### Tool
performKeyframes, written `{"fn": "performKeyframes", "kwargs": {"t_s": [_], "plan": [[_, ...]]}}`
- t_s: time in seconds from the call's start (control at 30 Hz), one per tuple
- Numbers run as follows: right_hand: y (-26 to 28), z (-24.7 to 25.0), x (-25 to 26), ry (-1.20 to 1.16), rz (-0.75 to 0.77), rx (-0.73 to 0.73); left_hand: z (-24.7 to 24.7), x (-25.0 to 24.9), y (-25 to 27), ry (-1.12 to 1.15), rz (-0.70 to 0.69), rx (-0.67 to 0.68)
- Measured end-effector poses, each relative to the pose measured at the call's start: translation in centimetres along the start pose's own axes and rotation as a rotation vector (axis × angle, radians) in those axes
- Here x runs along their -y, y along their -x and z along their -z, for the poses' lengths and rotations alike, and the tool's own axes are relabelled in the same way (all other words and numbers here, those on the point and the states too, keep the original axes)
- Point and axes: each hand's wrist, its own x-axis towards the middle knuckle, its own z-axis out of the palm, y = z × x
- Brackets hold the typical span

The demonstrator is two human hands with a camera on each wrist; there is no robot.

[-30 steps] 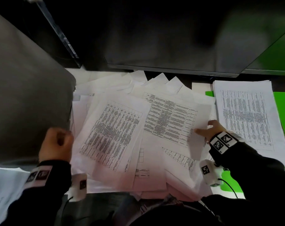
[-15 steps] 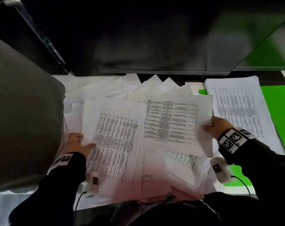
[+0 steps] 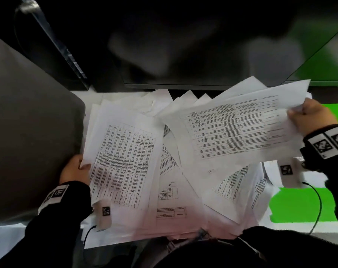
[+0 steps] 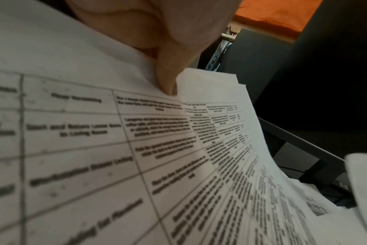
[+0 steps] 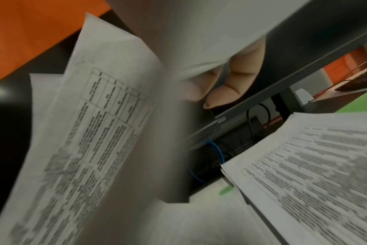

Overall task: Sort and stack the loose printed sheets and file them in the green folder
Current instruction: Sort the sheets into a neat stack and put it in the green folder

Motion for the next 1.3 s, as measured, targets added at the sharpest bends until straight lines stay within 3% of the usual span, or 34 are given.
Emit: {"fn": "performKeyframes", "kwargs": {"t_s": [0.13, 0.27, 0.5, 0.57, 0.7, 0.8, 1.03, 1.2, 1.3], "plan": [[-1.1, 1.7, -0.7, -0.149, 0.016, 0.055, 0.1, -0.5, 0.6, 0.02, -0.006, -0.041], [-0.1, 2.3, 1.2, -0.122, 0.084, 0.123, 0.5, -2.3, 1.1, 0.041, -0.057, -0.049], [2.4, -3.1, 5.7, -0.123, 0.191, 0.403, -0.9, -6.1, 2.7, 0.029, -0.251, 0.126], [2.9, -4.9, 6.9, -0.121, 0.196, 0.439, -2.0, -6.6, 3.3, 0.056, -0.266, 0.238], [3.7, -7.1, 7.9, -0.097, 0.155, 0.369, -3.9, -6.4, 4.7, 0.175, -0.149, 0.382], [4.1, -7.7, 7.5, -0.076, 0.169, 0.305, -4.8, -5.8, 6.8, 0.255, -0.013, 0.348], [3.4, -8.1, 6.6, 0.013, 0.197, 0.187, -6.0, -4.8, 8.5, 0.293, 0.071, 0.402], [3.3, -8.2, 6.6, 0.05, 0.238, 0.311, -5.3, -4.7, 8.4, 0.381, 0.11, 0.41], [3.9, -9.5, 7.2, -0.012, 0.203, 0.312, -5.0, -5.4, 9.2, 0.419, 0.094, 0.468]]}}
